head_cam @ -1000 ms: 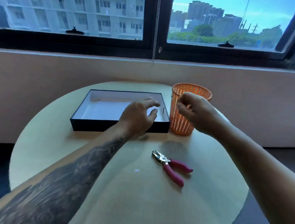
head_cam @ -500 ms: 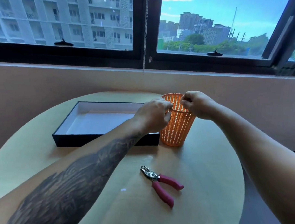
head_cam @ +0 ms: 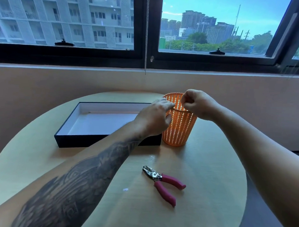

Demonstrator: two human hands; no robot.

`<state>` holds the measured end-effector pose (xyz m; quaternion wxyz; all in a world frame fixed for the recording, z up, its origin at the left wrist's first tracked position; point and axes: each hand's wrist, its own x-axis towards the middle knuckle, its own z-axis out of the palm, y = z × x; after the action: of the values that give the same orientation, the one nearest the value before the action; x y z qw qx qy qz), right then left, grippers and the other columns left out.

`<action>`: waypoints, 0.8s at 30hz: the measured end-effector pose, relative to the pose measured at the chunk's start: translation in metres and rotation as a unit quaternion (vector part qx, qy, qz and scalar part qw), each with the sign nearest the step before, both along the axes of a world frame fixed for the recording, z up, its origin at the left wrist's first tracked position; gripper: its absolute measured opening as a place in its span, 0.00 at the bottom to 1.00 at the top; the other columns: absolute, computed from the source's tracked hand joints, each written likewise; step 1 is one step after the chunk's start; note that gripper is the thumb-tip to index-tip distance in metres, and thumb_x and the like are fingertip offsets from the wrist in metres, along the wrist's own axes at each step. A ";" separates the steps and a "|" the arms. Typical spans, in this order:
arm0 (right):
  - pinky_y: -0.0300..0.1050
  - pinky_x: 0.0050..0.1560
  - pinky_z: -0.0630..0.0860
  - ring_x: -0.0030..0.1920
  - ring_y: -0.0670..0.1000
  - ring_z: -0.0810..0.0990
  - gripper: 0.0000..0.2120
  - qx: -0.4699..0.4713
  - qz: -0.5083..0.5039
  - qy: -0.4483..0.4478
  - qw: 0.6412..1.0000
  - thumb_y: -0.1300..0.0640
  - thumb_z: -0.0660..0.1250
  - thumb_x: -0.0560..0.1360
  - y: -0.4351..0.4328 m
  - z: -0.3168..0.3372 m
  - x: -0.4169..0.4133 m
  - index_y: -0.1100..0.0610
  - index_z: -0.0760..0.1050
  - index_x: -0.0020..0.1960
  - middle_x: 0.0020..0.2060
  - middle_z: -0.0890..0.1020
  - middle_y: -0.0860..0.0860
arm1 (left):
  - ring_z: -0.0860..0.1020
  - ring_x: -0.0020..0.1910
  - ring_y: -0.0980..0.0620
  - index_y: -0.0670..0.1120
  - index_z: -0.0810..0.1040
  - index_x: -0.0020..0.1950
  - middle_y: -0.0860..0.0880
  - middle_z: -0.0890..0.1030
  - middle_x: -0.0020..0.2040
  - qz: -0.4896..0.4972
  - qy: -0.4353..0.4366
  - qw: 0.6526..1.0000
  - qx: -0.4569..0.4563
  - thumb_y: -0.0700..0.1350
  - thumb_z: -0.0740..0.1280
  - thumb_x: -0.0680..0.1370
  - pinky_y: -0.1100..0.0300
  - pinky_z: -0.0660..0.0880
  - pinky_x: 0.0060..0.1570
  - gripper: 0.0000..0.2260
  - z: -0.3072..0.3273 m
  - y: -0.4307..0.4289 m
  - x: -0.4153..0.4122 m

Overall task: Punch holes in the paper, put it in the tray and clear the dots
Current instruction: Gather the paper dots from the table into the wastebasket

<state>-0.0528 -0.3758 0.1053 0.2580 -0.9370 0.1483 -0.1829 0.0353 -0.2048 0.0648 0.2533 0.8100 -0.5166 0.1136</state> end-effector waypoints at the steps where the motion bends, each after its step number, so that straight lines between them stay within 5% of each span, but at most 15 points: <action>1: 0.38 0.39 0.75 0.44 0.50 0.80 0.03 -0.009 0.008 -0.018 1.000 0.62 0.68 0.78 0.001 0.000 -0.002 0.55 0.78 0.51 0.45 0.81 0.51 | 0.60 0.78 0.50 0.47 0.67 0.77 0.49 0.68 0.77 -0.004 0.002 1.000 0.006 0.44 0.64 0.80 0.53 0.61 0.75 0.24 -0.001 0.003 0.000; 4: 0.40 0.47 0.78 0.48 0.50 0.81 0.05 -0.066 0.035 -0.075 0.994 0.60 0.70 0.78 0.010 -0.003 -0.009 0.55 0.79 0.53 0.47 0.82 0.49 | 0.59 0.78 0.48 0.48 0.64 0.78 0.48 0.64 0.79 0.003 0.013 1.000 -0.017 0.44 0.65 0.79 0.52 0.60 0.76 0.27 -0.007 0.020 0.001; 9: 0.49 0.51 0.78 0.48 0.49 0.78 0.05 -0.134 0.103 -0.125 0.978 0.58 0.70 0.75 0.052 -0.015 -0.021 0.53 0.79 0.51 0.46 0.80 0.45 | 0.71 0.70 0.48 0.48 0.76 0.69 0.50 0.76 0.70 0.032 0.060 0.997 -0.038 0.43 0.66 0.78 0.51 0.69 0.68 0.18 -0.033 0.066 0.005; 16: 0.47 0.47 0.78 0.45 0.47 0.78 0.05 -0.104 0.207 -0.009 0.973 0.55 0.69 0.76 0.129 -0.077 -0.041 0.49 0.80 0.52 0.45 0.79 0.45 | 0.78 0.55 0.53 0.51 0.82 0.56 0.56 0.82 0.55 0.077 0.139 0.987 0.002 0.47 0.65 0.77 0.51 0.77 0.57 0.10 -0.091 0.124 0.007; 24: 0.52 0.46 0.78 0.47 0.50 0.79 0.11 -0.096 0.266 0.058 0.958 0.55 0.64 0.76 0.174 -0.145 -0.049 0.47 0.83 0.53 0.49 0.83 0.46 | 0.75 0.59 0.49 0.51 0.81 0.56 0.53 0.79 0.59 0.121 0.097 0.987 0.037 0.49 0.62 0.76 0.47 0.73 0.59 0.12 -0.137 0.152 -0.006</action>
<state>-0.1014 -0.2019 -0.0393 0.1971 -0.9720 -0.1093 -0.0662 0.0293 -0.0531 -0.0727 0.2566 0.8824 -0.3918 0.0457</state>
